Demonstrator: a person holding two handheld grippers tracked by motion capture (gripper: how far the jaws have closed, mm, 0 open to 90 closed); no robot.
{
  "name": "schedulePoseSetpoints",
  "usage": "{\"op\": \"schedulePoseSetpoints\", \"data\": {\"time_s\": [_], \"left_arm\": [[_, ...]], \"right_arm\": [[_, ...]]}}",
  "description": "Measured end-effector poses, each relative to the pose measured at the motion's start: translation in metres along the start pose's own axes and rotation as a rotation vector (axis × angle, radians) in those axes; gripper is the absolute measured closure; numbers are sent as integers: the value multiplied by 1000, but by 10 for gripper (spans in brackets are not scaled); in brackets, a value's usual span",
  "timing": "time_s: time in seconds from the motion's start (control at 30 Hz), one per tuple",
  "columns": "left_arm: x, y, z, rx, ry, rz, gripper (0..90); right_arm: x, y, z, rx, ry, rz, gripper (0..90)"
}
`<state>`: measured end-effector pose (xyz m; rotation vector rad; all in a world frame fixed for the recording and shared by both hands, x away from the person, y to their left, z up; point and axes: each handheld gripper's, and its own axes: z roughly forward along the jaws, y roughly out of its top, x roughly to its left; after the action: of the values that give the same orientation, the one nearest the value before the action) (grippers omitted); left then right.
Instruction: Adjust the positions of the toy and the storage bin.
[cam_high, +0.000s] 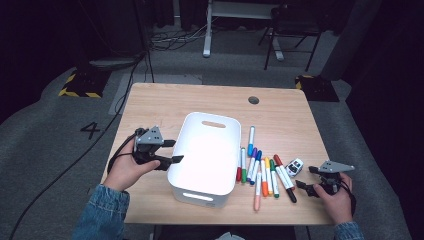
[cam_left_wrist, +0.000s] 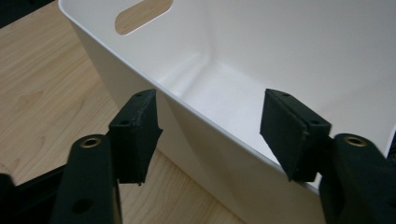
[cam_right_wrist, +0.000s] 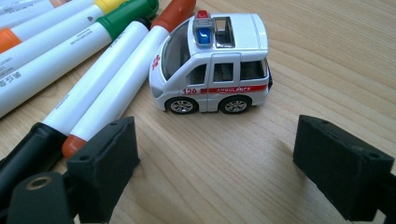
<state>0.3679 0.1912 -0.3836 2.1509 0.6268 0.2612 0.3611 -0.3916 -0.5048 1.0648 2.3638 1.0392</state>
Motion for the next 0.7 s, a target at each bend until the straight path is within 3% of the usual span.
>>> {"op": "schedulePoseSetpoints", "data": {"time_s": [0.13,0.27,0.37,0.47,0.53,0.63,0.7], "left_arm": [[1,-2,-12,-43,24,-35,310],[2,-4,-27,-46,64,-26,305],[3,-8,-37,-32,95,-18,301],[5,-16,-43,-30,115,-38,296],[6,-24,-44,-21,110,-49,296],[5,-36,-42,5,111,-30,294],[2,-44,-39,30,109,-20,289]], "right_arm": [[0,0,0,0,1,2,141],[0,0,0,4,2,3,140],[0,0,0,4,3,4,141],[0,0,0,6,0,5,146],[1,0,-1,-4,3,12,187],[0,0,-7,8,5,3,294],[1,1,-12,-15,13,20,294]]}}
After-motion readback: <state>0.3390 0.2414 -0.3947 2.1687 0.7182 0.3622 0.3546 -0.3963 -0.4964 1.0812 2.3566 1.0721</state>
